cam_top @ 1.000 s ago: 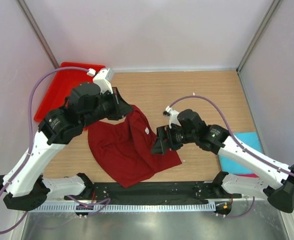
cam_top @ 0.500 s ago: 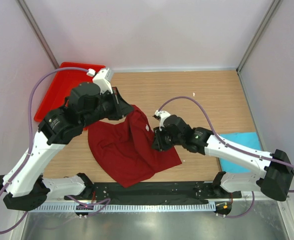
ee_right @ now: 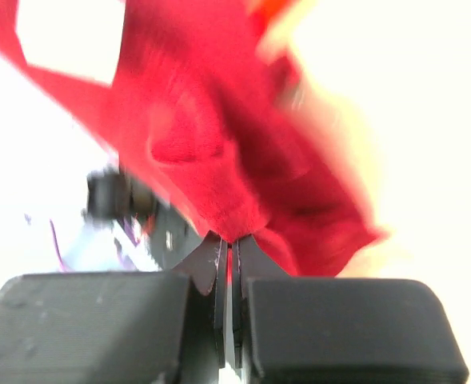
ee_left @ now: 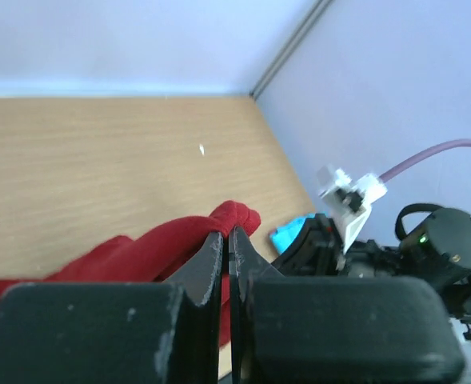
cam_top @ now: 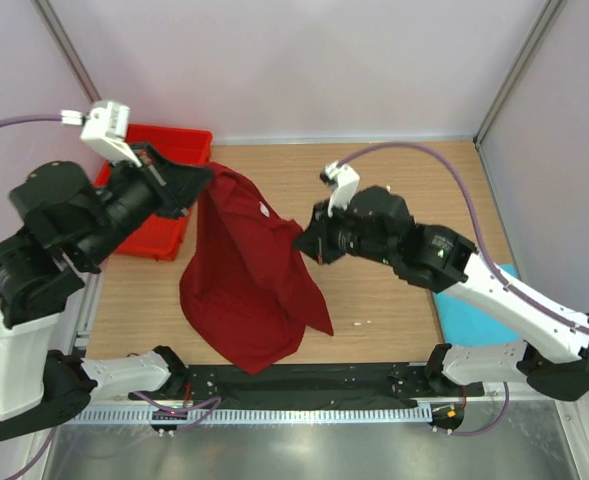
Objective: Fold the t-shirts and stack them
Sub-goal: Flatten the tshirt out
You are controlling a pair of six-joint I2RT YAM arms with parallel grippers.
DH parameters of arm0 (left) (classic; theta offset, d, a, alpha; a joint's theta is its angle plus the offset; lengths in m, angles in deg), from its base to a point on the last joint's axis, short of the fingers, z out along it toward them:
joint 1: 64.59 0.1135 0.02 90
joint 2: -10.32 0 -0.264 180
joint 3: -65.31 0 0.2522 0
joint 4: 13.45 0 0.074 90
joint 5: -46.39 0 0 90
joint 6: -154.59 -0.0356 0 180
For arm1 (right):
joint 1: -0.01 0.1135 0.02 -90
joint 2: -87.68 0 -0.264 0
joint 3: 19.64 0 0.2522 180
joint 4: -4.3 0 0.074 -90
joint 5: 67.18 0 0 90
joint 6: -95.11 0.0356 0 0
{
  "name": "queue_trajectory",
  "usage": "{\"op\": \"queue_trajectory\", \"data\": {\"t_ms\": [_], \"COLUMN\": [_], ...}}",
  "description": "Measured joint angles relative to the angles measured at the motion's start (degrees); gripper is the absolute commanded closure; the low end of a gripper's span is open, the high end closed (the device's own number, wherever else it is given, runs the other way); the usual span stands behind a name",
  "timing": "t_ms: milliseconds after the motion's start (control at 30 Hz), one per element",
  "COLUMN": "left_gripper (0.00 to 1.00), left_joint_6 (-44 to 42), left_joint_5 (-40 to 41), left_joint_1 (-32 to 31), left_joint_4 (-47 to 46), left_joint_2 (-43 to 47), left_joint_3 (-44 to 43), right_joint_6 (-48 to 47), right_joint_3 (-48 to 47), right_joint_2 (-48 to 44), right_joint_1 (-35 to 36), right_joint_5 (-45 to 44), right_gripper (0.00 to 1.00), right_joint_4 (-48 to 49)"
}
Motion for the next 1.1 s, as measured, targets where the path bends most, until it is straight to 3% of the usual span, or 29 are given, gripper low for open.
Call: {"op": "queue_trajectory", "data": {"t_ms": [67,200,367,433,667,900,1000,1100], "left_gripper": [1.0,1.0,1.0,1.0,1.0,1.0,1.0,1.0], "left_joint_6": [-2.2,-6.6,-11.8,-13.6,-16.8,-13.8,-9.3,-3.8], "left_joint_5": [1.3,4.9,9.8,11.0,9.8,2.6,-2.8,-8.5], "left_joint_1": [0.0,0.0,0.0,0.0,0.0,0.0,0.0,-0.3], "left_joint_4": [0.7,2.0,1.5,1.1,-0.6,-6.0,-10.8,-17.2], "left_joint_2": [-0.3,-1.9,-2.2,-2.1,-4.0,-4.8,-5.0,-5.4], "left_joint_3": [-3.7,-11.9,-18.0,-19.0,-23.0,-22.6,-18.0,-6.7], "right_joint_6": [-0.4,-0.8,0.0,0.9,4.7,8.7,10.0,10.0], "right_joint_3": [-8.2,-32.0,-62.6,-69.4,-63.7,-67.8,-60.5,-46.8], "right_joint_2": [3.3,18.6,41.9,47.8,48.6,47.7,42.6,35.0], "right_joint_1": [-0.8,-6.4,-15.3,-16.8,-15.9,-18.2,-21.9,-28.2], "right_joint_5": [-3.9,-9.0,-7.0,-3.6,4.3,4.3,4.9,5.7], "right_gripper": [0.99,0.99,0.99,0.99,0.99,0.99,0.99,0.99], "right_joint_4": [-1.7,-4.8,-4.4,-3.5,9.1,14.5,16.2,16.4]}}
